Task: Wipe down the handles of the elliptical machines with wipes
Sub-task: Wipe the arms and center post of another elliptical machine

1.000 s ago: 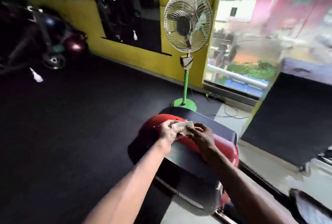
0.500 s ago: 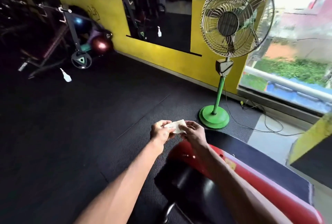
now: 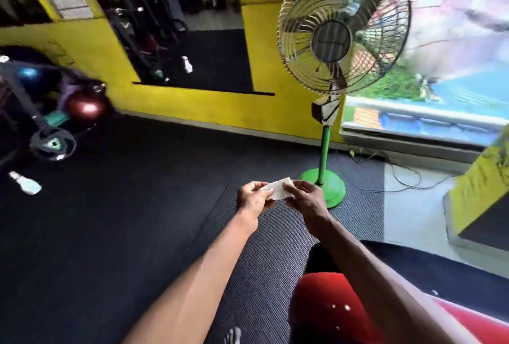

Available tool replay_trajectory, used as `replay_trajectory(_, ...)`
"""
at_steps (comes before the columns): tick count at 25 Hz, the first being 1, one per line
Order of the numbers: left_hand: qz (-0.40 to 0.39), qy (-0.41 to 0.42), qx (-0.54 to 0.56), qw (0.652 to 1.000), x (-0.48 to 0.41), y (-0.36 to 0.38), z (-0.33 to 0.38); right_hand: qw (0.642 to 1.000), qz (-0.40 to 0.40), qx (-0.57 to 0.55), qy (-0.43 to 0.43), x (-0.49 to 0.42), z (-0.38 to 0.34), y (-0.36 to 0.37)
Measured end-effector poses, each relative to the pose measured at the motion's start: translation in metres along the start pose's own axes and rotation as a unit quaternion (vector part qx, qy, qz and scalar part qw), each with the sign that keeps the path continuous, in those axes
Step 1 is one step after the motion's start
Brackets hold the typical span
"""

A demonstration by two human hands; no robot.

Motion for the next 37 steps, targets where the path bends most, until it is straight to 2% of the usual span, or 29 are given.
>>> replay_trajectory(4, -0.071, -0.007, -0.010, 0.997, -0.073, -0.003, 0.030, 0.992, 0.114, -0.037, -0.031, -0.050, -0.002, 0.029)
replay_trajectory(9, -0.132, 0.022, -0.037, 0.990, -0.132, 0.017, 0.075, 0.979, 0.184, -0.051, -0.076, -0.086, -0.022, 0.054)
replay_trajectory(12, -0.205, 0.013, -0.049, 0.977, -0.141, 0.065, 0.097, 0.960, 0.246, -0.065, -0.121, -0.098, -0.046, 0.034)
replay_trajectory(17, -0.337, 0.010, -0.042, 0.941, -0.133, 0.173, 0.112, 0.910, 0.373, -0.047, -0.174, -0.103, -0.092, -0.038)
replay_trajectory(21, -0.425, 0.039, -0.042, 0.903, -0.138, 0.266, 0.148, 0.876, 0.420, -0.063, -0.227, -0.122, -0.144, -0.105)
replay_trajectory(26, -0.531, 0.056, -0.054, 0.844, -0.120, 0.378, 0.192, 0.813, 0.512, -0.071, -0.267, -0.128, -0.211, -0.183)
replay_trajectory(34, -0.668, 0.078, -0.126, 0.729, -0.044, 0.548, 0.213, 0.702, 0.650, -0.057, -0.285, -0.066, -0.274, -0.314)
replay_trajectory(37, -0.713, 0.098, -0.147, 0.679, -0.008, 0.618, 0.209, 0.629, 0.722, -0.065, -0.282, -0.041, -0.295, -0.364)
Point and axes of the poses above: each hand's wrist, its own x-axis away from the middle knuckle, its own y-axis out of the palm, z = x × y, the point moved 6 cm from there along -x, towards the middle knuckle, and after that the axes turned 5 degrees about -x, right-handed, at the moved point
